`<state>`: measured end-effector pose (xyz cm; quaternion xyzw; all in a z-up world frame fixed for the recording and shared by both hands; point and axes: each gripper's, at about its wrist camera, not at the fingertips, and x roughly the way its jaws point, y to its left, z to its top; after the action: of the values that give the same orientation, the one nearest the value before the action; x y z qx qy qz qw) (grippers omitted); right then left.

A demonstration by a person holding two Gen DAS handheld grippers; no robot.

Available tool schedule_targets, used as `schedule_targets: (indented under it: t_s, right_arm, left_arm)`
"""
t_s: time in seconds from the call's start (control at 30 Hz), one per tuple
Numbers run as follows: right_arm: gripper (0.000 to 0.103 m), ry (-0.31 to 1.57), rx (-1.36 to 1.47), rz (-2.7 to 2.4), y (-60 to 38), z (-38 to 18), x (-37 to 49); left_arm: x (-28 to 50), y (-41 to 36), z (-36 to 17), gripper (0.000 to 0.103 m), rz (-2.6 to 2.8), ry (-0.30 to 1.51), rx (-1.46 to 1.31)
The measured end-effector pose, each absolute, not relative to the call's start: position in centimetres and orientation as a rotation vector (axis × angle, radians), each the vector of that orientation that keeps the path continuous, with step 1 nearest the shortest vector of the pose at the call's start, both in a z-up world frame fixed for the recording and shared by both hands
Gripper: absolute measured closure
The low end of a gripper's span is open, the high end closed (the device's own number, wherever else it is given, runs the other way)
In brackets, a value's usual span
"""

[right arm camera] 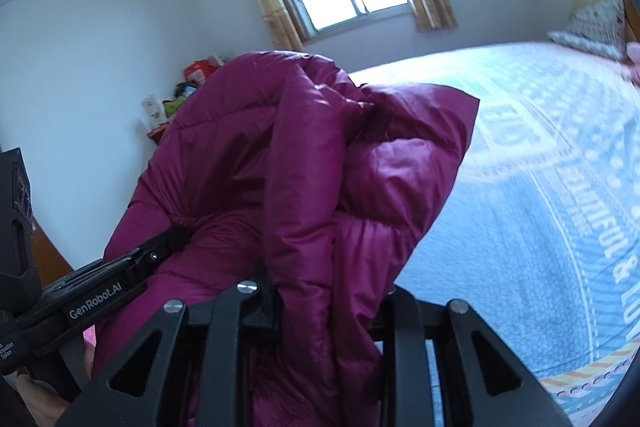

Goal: Fold large clothes

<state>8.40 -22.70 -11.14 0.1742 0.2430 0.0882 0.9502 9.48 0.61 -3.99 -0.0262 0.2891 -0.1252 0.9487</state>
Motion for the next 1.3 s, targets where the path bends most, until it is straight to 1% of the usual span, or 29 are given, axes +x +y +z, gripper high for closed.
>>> schedule_targets:
  t_s: [0.27,0.47,0.8,0.97,1.3]
  right_arm:
    - [0.077,0.409,0.294,0.260,-19.6,-8.0,8.0]
    - [0.077,0.367,0.239,0.317,-16.8,-6.7,7.5]
    - [0.077,0.298,0.142,0.478,-10.6,-4.5,9.3]
    - [0.077,0.317,0.151,0.546,-8.5,-5.7,12.7]
    - [0.077,0.468,0.177,0.588,-6.9,-12.5,22.7]
  left_arm:
    - [6.1,4.9,-1.0,0.061,-0.186,0.481,-0.086]
    - [3.9,8.2,0.4,0.061,-0.126,0.432,-0.123]
    - [1.8,15.9,2.8,0.061,0.036,0.344,-0.191]
    - [4.1,18.1,1.4,0.061,0.118,0.368,-0.195]
    - [12.3,20.5,-4.5,0.061,0.206,0.528,-0.178]
